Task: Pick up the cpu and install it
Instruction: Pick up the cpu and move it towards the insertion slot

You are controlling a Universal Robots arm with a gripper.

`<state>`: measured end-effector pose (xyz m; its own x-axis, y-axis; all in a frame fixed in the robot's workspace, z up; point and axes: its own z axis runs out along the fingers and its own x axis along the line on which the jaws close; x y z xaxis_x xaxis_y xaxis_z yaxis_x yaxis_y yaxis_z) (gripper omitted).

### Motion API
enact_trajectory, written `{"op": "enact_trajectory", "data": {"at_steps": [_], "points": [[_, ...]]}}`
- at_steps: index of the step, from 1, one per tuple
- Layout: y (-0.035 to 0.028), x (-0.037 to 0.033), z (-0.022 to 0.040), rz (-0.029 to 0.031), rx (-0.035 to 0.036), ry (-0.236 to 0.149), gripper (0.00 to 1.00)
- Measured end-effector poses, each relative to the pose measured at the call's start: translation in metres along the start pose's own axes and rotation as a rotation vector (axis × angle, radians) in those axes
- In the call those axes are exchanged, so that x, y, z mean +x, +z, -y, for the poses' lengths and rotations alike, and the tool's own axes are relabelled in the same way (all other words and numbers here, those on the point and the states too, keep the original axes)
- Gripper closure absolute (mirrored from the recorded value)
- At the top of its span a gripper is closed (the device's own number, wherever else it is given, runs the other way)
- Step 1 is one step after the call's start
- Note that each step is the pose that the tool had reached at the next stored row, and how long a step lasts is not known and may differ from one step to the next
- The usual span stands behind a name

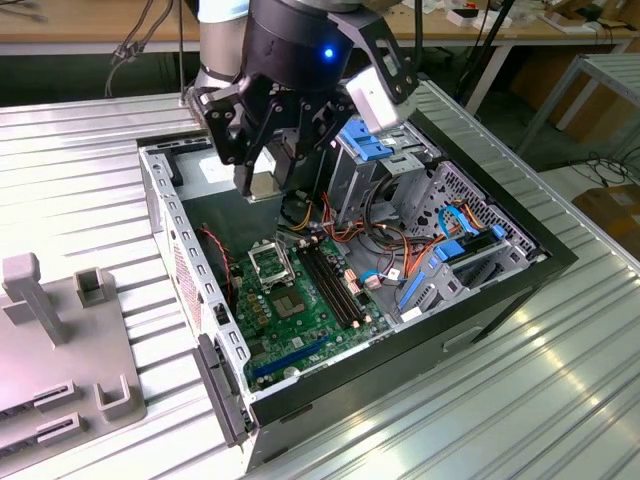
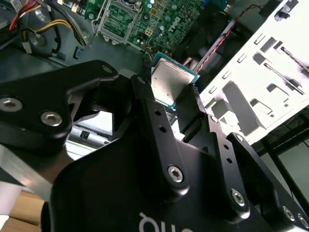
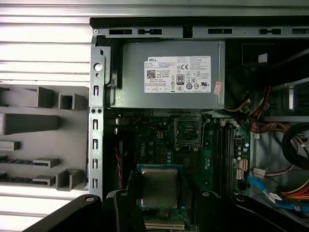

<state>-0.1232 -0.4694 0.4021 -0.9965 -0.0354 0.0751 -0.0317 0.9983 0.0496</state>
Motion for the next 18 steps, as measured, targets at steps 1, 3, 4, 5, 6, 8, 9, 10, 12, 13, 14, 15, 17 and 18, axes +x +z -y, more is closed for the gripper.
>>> {"op": "enact_trajectory", "data": {"at_steps": [1,3,4,5,6,8,9,10,12,13,14,15,17,18], "points": [[-0.0001,-0.0038,0.0005,0.0,0.0,0.0,0.55],[-0.0004,-0.0101,0.0014,0.0,0.0001,0.0,0.55],[-0.0004,-0.0123,0.0016,0.0,0.0,0.0,0.55],[-0.0004,-0.0141,0.0018,0.0,0.0001,0.0,0.55],[-0.0004,-0.0162,0.002,0.0001,0.0,0.0,0.55],[-0.0004,-0.0202,0.0022,0.0001,0.0001,0.001,0.55],[-0.0004,-0.0249,0.0025,0.0001,0.0001,0.001,0.55],[-0.0004,-0.0277,0.0027,0.0001,0.0001,0.001,0.55],[-0.0002,-0.032,0.0031,0.0002,-0.0001,0.001,0.55],[-0.0002,-0.0337,0.0032,0.0002,0.0,0.001,0.55],[-0.0001,-0.0359,0.0033,0.0001,0.0001,0.001,0.55],[-0.0001,-0.0366,0.0034,0.0001,0.0001,0.001,0.55],[-0.0002,-0.0369,0.0035,0.0,0.0002,0.001,0.55],[-0.0001,-0.0369,0.0034,0.0,0.0001,0.001,0.55]]}}
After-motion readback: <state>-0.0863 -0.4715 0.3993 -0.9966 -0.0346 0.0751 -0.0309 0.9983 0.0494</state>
